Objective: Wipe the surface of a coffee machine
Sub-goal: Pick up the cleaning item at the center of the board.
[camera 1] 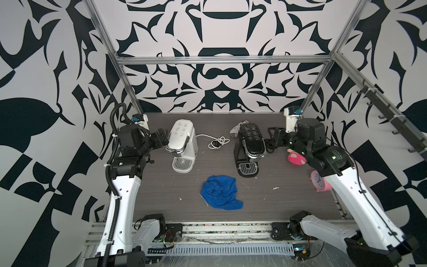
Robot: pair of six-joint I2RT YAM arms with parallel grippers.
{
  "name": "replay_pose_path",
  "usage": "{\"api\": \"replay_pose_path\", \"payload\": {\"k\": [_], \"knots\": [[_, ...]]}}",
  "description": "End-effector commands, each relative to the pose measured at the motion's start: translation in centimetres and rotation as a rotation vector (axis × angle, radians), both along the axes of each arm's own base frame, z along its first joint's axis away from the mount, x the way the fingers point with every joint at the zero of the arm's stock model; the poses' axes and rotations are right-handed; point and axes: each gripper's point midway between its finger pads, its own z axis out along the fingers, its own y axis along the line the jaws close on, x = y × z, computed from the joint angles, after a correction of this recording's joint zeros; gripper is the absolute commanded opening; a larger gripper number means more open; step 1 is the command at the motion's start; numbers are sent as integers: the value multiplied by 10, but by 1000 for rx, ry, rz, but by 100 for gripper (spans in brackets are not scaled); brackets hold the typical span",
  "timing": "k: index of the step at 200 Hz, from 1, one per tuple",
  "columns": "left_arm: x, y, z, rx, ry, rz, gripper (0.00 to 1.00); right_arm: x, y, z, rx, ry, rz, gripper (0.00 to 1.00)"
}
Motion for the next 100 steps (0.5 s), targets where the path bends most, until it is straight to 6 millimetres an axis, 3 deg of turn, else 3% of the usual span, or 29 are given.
{"api": "replay_pose_path", "payload": {"k": [1,18,33,57,73,100], "knots": [[-17,-38,24,-182,23,-181,87,-30,61,25,-94,-20,207,67],[-25,-62,36,-304,41,-303,86,-49,118,21,-153,17,370,72],[-30,-71,41,-381,61,-341,83,-68,163,9,-215,54,474,72],[-33,-55,30,-317,67,-241,83,-86,220,-16,-147,148,515,72],[-33,-31,15,-230,81,-98,84,-95,243,-43,-117,220,487,71],[-41,-10,1,-153,89,17,89,-108,256,-101,-226,305,375,71]]}}
